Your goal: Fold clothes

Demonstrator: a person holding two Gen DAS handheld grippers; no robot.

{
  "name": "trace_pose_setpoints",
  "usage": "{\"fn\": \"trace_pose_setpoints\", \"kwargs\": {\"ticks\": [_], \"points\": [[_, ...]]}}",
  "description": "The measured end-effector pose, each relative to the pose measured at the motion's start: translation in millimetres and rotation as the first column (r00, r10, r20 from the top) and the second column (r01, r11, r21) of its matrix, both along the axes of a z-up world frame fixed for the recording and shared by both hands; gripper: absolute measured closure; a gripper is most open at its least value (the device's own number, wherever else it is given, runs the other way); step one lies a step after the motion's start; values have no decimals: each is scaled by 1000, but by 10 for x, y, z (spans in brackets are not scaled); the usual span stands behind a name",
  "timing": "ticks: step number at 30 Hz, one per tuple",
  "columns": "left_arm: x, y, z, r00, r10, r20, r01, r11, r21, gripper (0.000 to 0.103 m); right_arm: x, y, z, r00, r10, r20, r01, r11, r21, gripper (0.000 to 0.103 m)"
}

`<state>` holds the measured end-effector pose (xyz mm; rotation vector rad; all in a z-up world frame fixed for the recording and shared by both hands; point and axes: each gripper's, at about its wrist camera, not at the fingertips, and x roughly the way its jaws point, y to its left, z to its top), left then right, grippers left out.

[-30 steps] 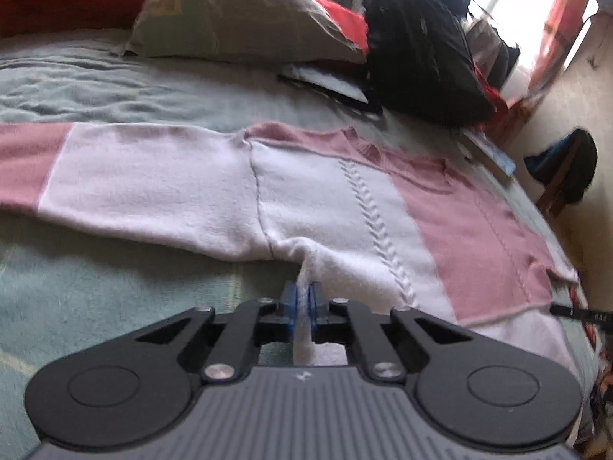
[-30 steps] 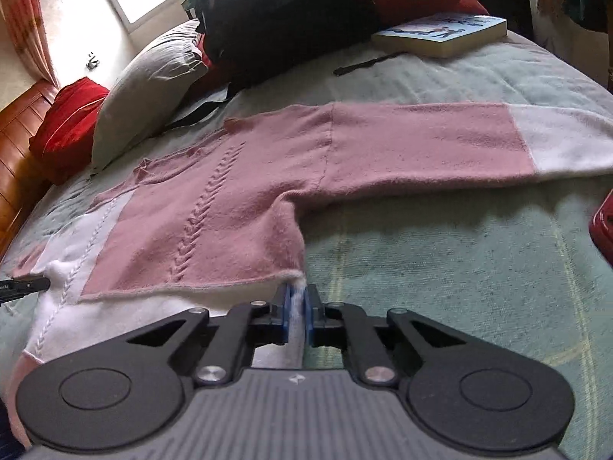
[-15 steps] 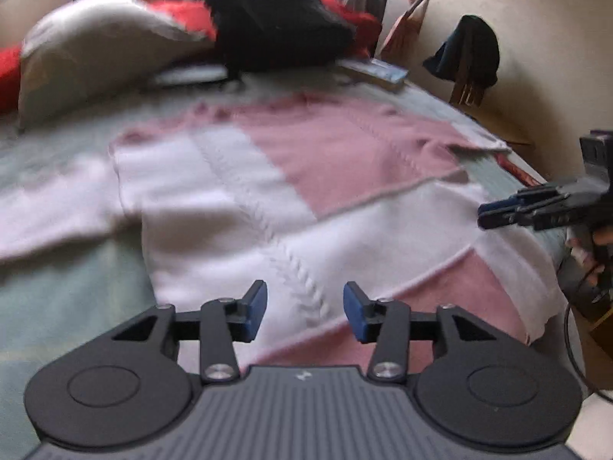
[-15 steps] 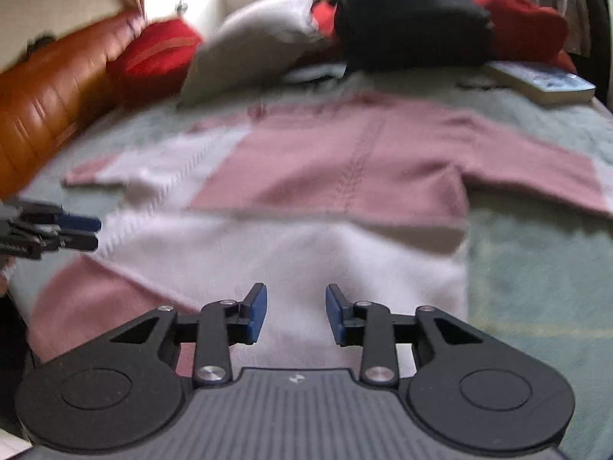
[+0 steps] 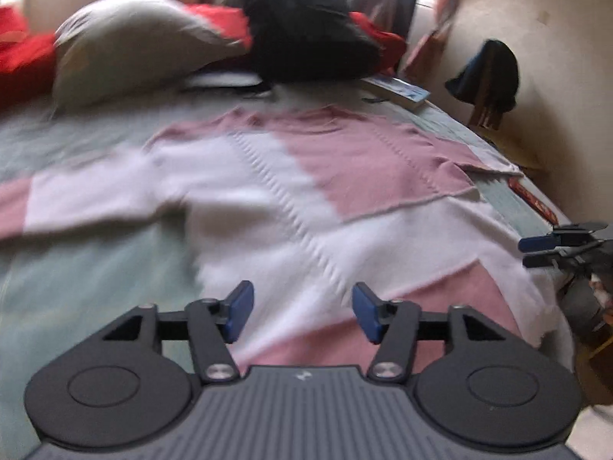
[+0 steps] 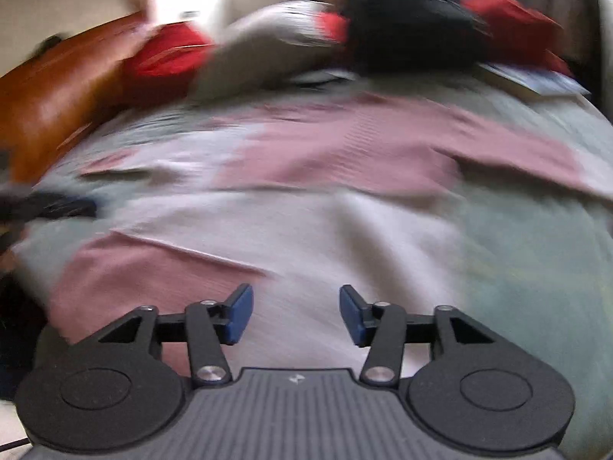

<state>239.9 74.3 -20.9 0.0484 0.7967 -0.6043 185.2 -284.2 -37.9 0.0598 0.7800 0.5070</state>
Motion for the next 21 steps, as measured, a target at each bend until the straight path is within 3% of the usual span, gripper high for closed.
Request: {"fn": "trace_pose_setpoints", "kwargs": {"ticks": [2,4,7,10,14,19,21], "points": [[209,-204,-85,1000,-11,5,11,998,54,43,63,421,38,996,86,35,-86,996,-15,35],[426,-295,-244,1000,14,-19,-12,992,123,43,137,853,-10,987,148,56,-144,988,-58,35],[530,-244,-449,1000,30,-6,-28,986,166,40,229,1381,-142,974,217,59,-209,971,-116,35],[492,-153,-440,1000,27,-4,-26,990,137,40,143,1568,-373,978,206,29,-196,959,-203,28],[498,-135,-471,1000,2,14,-4,990,143,40,-201,1395,-386,974,221,41,-206,951,-230,20],[593,-171,-405,998,64,-19,-61,990,123,40,-521,1276,-332,969,243,36,-225,938,-263,13],[514,-192,-288,997,77,-9,-74,986,149,29,-436,1404,-204,963,264,47,-246,941,-234,13]]}}
